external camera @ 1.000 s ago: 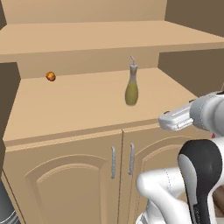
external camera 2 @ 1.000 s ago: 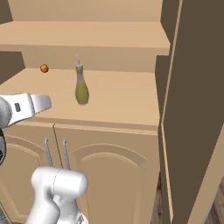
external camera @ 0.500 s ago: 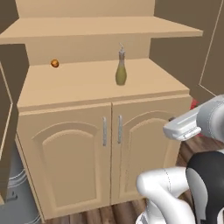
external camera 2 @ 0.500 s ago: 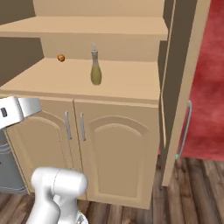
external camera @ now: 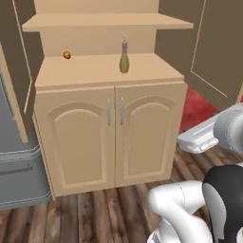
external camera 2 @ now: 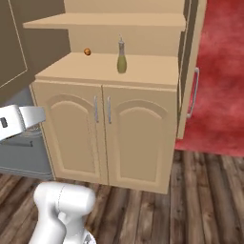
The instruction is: Pick the oil and vinegar bottle and condiment bottle from the counter and place them in the cabinet.
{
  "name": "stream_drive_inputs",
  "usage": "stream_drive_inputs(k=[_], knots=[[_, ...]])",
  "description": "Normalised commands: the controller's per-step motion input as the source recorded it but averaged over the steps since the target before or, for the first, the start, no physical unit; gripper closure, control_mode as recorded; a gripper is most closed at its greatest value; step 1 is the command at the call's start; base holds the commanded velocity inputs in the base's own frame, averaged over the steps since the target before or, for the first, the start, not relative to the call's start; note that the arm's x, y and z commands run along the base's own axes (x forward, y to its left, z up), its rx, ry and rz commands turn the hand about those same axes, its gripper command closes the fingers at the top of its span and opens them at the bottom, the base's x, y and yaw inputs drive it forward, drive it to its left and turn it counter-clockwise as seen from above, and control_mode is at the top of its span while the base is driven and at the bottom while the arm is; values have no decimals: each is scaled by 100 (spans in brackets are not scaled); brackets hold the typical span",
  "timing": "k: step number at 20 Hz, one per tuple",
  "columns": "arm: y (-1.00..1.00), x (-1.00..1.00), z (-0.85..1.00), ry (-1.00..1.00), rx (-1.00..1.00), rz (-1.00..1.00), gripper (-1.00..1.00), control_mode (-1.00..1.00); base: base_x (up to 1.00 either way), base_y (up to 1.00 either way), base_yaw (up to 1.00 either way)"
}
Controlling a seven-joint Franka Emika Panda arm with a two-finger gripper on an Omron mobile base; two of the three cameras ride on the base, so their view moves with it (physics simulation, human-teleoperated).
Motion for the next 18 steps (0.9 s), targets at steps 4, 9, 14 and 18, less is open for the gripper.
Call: stream_drive_inputs(k=[4,9,14,18], knots=[[0,0,0,0,0,0,-100,100,-76,51,7],[0,0,0,0,0,0,-100,100,-39,95,3],[0,0,0,0,0,0,-100,100,-21,100,1],[0,0,0,0,0,0,-100,100,-10,100,1]])
